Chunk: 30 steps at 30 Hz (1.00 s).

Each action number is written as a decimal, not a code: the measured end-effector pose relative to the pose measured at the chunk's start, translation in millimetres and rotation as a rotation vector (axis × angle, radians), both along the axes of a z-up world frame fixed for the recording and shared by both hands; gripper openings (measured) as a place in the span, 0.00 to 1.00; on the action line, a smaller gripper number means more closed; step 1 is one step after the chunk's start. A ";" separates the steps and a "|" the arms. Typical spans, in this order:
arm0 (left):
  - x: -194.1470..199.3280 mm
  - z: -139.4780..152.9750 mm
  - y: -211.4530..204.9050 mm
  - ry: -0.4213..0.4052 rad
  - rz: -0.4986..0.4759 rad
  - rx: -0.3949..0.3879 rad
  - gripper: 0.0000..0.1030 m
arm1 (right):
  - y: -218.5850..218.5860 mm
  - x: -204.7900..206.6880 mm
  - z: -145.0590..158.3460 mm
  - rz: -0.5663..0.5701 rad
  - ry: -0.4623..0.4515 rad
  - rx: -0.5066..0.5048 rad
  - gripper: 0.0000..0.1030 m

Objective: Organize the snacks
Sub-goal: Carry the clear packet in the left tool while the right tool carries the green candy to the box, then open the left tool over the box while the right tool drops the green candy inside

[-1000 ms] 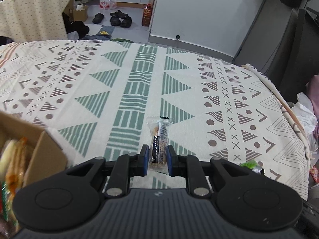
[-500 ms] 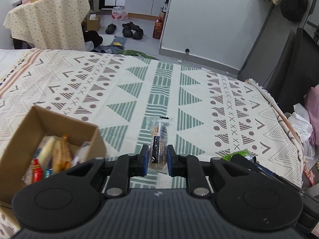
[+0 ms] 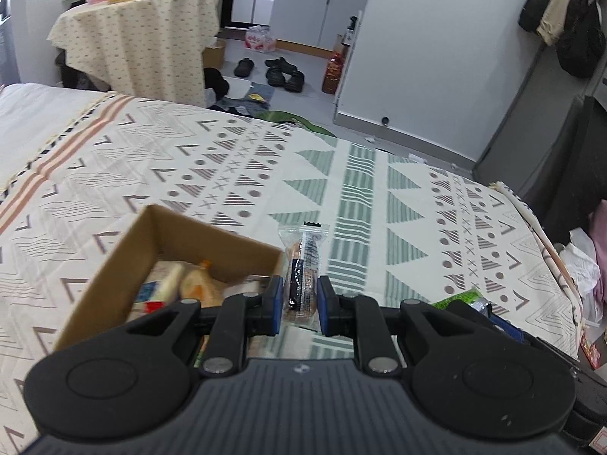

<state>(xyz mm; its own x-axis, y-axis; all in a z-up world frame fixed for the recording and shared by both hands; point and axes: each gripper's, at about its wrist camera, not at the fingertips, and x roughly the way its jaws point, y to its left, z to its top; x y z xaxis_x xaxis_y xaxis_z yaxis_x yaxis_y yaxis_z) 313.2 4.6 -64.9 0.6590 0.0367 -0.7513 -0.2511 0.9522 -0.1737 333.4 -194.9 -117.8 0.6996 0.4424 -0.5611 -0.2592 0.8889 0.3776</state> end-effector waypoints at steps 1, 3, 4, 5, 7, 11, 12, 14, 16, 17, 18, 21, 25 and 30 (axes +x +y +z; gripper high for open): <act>-2.2 0.6 5.5 -0.001 0.008 -0.002 0.17 | 3.9 -1.5 1.2 0.009 -0.004 -0.002 0.31; -6.6 1.5 18.2 -0.003 0.026 -0.008 0.17 | 12.9 -5.4 3.0 0.024 -0.013 -0.007 0.31; -8.3 2.0 24.0 -0.004 0.034 -0.012 0.17 | 17.1 -6.2 3.7 0.031 -0.016 -0.011 0.31; -10.2 2.4 29.3 -0.006 0.040 -0.015 0.17 | 20.9 -6.9 4.5 0.037 -0.017 -0.012 0.31; -13.0 2.5 40.8 -0.008 0.050 -0.023 0.17 | 28.9 -7.6 6.6 0.049 -0.019 -0.013 0.31; -16.0 1.1 62.1 -0.011 0.065 -0.037 0.17 | 45.3 -11.1 10.3 0.068 -0.031 -0.017 0.31; -16.6 -0.2 67.2 -0.009 0.068 -0.045 0.17 | 49.5 -12.4 10.7 0.074 -0.034 -0.017 0.31; -16.7 -3.8 75.7 0.000 0.067 -0.059 0.17 | 60.0 -14.6 12.1 0.088 -0.044 -0.030 0.31; -16.3 -7.7 81.5 0.004 0.036 -0.072 0.19 | 69.2 -15.7 13.4 0.100 -0.056 -0.037 0.31; -16.4 -9.2 83.3 0.007 0.033 -0.065 0.20 | 73.9 -15.9 14.4 0.105 -0.062 -0.042 0.31; -16.8 -10.6 86.1 0.011 0.038 -0.054 0.20 | 78.4 -15.9 15.2 0.110 -0.067 -0.048 0.31; -17.4 -14.0 99.9 0.028 0.052 -0.091 0.24 | 89.0 -15.2 16.3 0.119 -0.074 -0.060 0.31; -20.6 -9.3 117.1 0.033 0.073 -0.103 0.37 | 102.4 -12.6 16.9 0.119 -0.064 -0.068 0.31; -27.7 3.7 135.9 0.023 0.087 -0.102 0.59 | 123.4 -10.5 22.7 0.126 -0.034 -0.040 0.31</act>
<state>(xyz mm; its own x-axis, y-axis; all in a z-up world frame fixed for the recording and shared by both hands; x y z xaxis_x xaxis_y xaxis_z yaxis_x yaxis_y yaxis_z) 285.5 140.5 -61.2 0.6389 0.0158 -0.7691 -0.3369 0.9046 -0.2613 322.9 -71.5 -95.1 0.6591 0.5059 -0.5564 -0.3819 0.8625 0.3319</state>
